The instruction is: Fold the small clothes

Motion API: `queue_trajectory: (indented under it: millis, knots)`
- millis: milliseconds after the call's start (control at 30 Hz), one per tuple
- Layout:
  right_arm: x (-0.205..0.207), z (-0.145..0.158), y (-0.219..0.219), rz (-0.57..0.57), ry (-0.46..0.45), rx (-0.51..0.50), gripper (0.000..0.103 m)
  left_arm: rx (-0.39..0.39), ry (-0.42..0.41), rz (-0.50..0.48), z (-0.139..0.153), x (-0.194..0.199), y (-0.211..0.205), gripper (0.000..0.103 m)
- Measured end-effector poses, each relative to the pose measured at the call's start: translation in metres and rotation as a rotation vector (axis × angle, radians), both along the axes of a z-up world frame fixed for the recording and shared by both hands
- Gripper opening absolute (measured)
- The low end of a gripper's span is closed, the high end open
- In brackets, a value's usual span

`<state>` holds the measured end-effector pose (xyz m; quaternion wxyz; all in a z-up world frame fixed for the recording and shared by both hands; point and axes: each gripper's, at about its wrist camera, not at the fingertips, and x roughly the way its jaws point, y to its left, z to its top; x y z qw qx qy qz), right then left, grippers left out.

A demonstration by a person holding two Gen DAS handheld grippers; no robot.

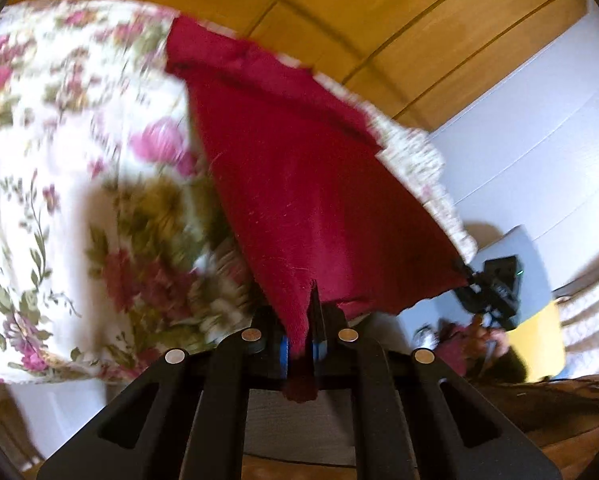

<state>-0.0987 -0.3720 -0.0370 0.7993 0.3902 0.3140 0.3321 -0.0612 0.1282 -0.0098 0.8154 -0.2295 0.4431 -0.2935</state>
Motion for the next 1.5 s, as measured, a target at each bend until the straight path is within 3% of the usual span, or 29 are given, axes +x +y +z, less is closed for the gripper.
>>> queue_trajectory:
  millis: [233, 567, 667, 800, 1067, 1300, 1500]
  knots:
    - [-0.025, 0.028, -0.011, 0.025, -0.112, 0.123, 0.010, -0.178, -0.080, -0.018, 0.038, -0.022, 0.022, 0.006]
    - [-0.114, 0.061, -0.025, 0.111, -0.240, 0.210, 0.010, -0.411, -0.055, -0.178, 0.083, -0.066, 0.044, 0.006]
    - [-0.118, 0.062, -0.027, 0.098, -0.242, 0.224, 0.011, -0.450, -0.045, -0.190, 0.088, -0.068, 0.046, 0.006]
    - [-0.082, 0.056, -0.034, 0.063, -0.217, 0.296, 0.012, -0.511, -0.004, -0.163, 0.077, -0.041, 0.047, 0.006]
    - [0.020, 0.050, -0.041, -0.006, -0.112, 0.355, 0.014, -0.499, 0.085, -0.025, 0.050, 0.045, 0.055, 0.006]
    - [0.091, 0.047, -0.036, -0.023, -0.035, 0.332, 0.014, -0.460, 0.141, 0.054, 0.030, 0.103, 0.064, 0.006]
    - [0.138, 0.032, -0.034, -0.056, 0.053, 0.287, 0.015, -0.359, 0.156, 0.089, 0.016, 0.149, 0.059, 0.006]
